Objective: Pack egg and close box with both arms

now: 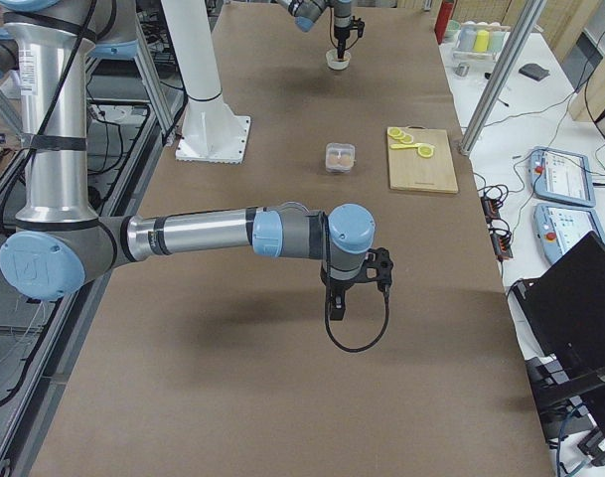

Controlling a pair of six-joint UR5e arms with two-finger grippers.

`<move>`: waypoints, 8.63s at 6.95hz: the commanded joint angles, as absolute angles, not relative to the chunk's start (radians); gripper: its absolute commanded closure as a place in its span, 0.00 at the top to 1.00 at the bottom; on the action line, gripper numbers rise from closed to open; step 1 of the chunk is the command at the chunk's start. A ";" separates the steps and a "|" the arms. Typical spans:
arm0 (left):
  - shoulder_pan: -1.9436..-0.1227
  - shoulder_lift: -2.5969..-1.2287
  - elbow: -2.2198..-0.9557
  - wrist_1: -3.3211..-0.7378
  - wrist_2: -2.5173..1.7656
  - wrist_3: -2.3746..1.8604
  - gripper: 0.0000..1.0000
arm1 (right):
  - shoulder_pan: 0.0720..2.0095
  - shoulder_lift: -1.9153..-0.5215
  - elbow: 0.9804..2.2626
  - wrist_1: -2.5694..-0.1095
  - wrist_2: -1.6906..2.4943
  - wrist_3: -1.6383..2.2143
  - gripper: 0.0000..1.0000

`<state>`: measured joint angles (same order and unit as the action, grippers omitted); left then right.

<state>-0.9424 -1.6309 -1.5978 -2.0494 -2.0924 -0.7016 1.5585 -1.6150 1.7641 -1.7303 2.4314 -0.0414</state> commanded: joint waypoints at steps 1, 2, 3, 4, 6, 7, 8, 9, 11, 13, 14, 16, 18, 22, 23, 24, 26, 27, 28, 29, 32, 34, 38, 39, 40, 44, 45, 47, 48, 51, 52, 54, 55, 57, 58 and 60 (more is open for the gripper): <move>-0.945 -1.582 -1.664 -2.049 -2.092 -0.703 0.04 | 1.559 -1.614 1.764 -1.730 2.431 -0.041 1.00; -0.946 -1.541 -1.716 -2.048 -2.092 -0.701 0.02 | 1.560 -1.614 1.764 -1.730 2.431 -0.040 1.00; -0.951 -1.508 -1.786 -2.045 -2.098 -0.703 0.01 | 1.560 -1.614 1.764 -1.730 2.433 -0.040 1.00; -0.960 -1.506 -1.833 -2.046 -2.094 -0.703 0.00 | 1.560 -1.614 1.764 -1.730 2.433 -0.038 1.00; -0.959 -1.654 -1.835 -2.051 -2.044 -0.768 0.00 | 1.559 -1.614 1.773 -1.730 2.433 -0.037 1.00; -0.957 -1.742 -1.838 -2.052 -2.004 -0.855 0.00 | 1.559 -1.609 1.775 -1.729 2.431 -0.037 1.00; -0.951 -1.840 -1.851 -2.052 -1.987 -0.973 0.00 | 1.559 -1.599 1.769 -1.729 2.430 -0.038 1.00; -0.898 -1.944 -1.858 -2.049 -1.918 -1.117 0.00 | 1.560 -1.598 1.788 -1.726 2.425 -0.046 1.00; -0.557 -2.052 -1.824 -2.051 -1.504 -1.184 0.00 | 1.559 -1.608 1.815 -1.727 2.433 -0.037 1.00; -0.421 -2.164 -1.705 -2.056 -1.352 -1.294 0.00 | 1.559 -1.603 1.816 -1.724 2.433 -0.025 1.00; -0.385 -2.177 -1.665 -2.131 -1.295 -1.325 0.00 | 1.559 -1.601 1.824 -1.724 2.434 -0.015 1.00; -0.347 -2.233 -1.478 -2.359 -1.206 -1.364 0.00 | 1.555 -1.597 1.828 -1.721 2.436 -0.003 1.00; -0.322 -2.356 -1.376 -2.356 -1.175 -1.393 0.00 | 1.554 -1.589 1.827 -1.721 2.433 0.000 1.00; -0.321 -2.400 -1.324 -2.353 -1.177 -1.393 0.03 | 1.552 -1.577 1.824 -1.723 2.431 0.002 1.00; -0.321 -2.410 -1.296 -2.353 -1.180 -1.393 0.36 | 1.554 -1.577 1.825 -1.723 2.433 0.012 1.00; -0.321 -2.413 -1.295 -2.353 -1.177 -1.393 0.78 | 1.554 -1.577 1.825 -1.721 2.433 0.011 1.00; -0.322 -2.407 -1.304 -2.359 -1.181 -1.390 0.97 | 1.554 -1.577 1.825 -1.721 2.433 0.012 1.00; -0.325 -2.405 -1.315 -2.367 -1.181 -1.390 0.97 | 1.552 -1.577 1.827 -1.721 2.433 0.012 1.00; -0.330 -2.405 -1.325 -2.367 -1.183 -1.387 0.97 | 1.554 -1.577 1.827 -1.721 2.434 0.014 1.00; -0.347 -2.405 -1.344 -2.364 -1.190 -1.387 0.97 | 1.551 -1.574 1.828 -1.721 2.439 0.037 1.00; -0.516 -2.320 -1.392 -2.329 -1.430 -1.379 0.97 | 1.473 -1.505 1.827 -1.721 2.512 0.118 1.00; -0.616 -2.216 -1.620 -2.138 -1.610 -1.379 0.97 | 1.367 -1.493 1.827 -1.578 2.537 0.290 1.00; -0.802 -2.100 -1.928 -1.841 -1.891 -1.382 0.97 | 0.974 -1.464 1.761 -0.946 2.352 1.078 0.45; -0.817 -2.095 -1.930 -1.841 -1.894 -1.385 0.97 | 0.909 -1.400 1.709 -0.912 2.347 1.170 0.00; -0.819 -2.085 -1.930 -1.842 -1.894 -1.390 0.97 | 0.872 -1.378 1.712 -0.910 2.347 1.181 0.00; -0.827 -2.062 -1.921 -1.851 -1.894 -1.393 0.97 | 0.801 -1.278 1.694 -0.914 2.344 1.264 0.00; -0.828 -2.060 -1.919 -1.852 -1.894 -1.391 0.97 | 0.793 -1.261 1.694 -0.916 2.342 1.266 0.00; -0.833 -2.060 -1.917 -1.852 -1.894 -1.393 0.97 | 0.763 -1.227 1.675 -0.919 2.307 1.276 0.00; -0.833 -2.060 -1.917 -1.852 -1.894 -1.393 0.97 | 0.759 -1.217 1.658 -0.919 2.301 1.278 0.00; -0.838 -2.060 -1.916 -1.852 -1.894 -1.393 0.97 | 0.756 -1.102 1.603 -0.922 2.266 1.348 0.00; -0.838 -2.060 -1.916 -1.852 -1.894 -1.393 0.97 | 0.743 -1.054 1.571 -0.920 2.249 1.371 0.00; -0.838 -2.060 -1.917 -1.853 -1.894 -1.393 0.97 | 0.712 -1.042 1.566 -0.919 2.191 1.382 0.00; -0.841 -2.060 -1.919 -1.853 -1.894 -1.391 0.97 | 0.713 -1.031 1.565 -0.919 2.191 1.382 0.00; -0.909 -2.060 -1.902 -1.839 -2.014 -1.379 0.98 | 0.776 -1.012 1.575 -0.946 2.203 1.388 0.00; -0.946 -2.012 -1.899 -1.838 -2.134 -1.371 0.98 | 0.838 -1.011 1.588 -1.038 2.233 1.387 0.26; -0.972 -1.885 -1.923 -1.839 -2.041 -1.154 0.98 | 0.958 -1.023 1.586 -1.106 2.304 1.349 1.00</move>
<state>-0.9549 -1.9652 -1.9065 -1.8393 -2.0844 -1.2609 0.8858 -1.0135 1.5880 -1.0667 2.2587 1.3706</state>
